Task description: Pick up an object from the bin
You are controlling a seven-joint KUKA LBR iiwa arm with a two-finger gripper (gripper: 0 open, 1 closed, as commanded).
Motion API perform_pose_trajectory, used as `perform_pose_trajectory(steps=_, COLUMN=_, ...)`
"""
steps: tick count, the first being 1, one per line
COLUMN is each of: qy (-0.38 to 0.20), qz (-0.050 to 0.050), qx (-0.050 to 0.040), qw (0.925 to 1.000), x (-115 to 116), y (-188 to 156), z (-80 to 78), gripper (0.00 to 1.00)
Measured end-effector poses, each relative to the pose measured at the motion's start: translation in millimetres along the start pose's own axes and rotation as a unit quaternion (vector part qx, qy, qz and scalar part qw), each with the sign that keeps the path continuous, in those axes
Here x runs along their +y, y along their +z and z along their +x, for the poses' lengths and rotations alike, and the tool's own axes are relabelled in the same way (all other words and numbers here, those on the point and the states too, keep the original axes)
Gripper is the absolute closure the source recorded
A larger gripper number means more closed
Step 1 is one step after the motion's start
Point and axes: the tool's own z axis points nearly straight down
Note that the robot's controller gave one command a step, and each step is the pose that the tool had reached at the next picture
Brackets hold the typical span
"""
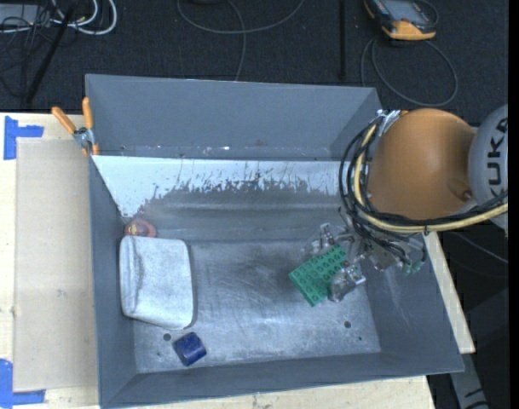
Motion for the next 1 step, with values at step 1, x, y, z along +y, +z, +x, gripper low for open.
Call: perform_pose_trajectory(steps=1, qy=0.006, qz=0.000, qx=-0.0008, qw=1.0000, x=4.6, y=-106.9, z=-11.8, gripper=1.00)
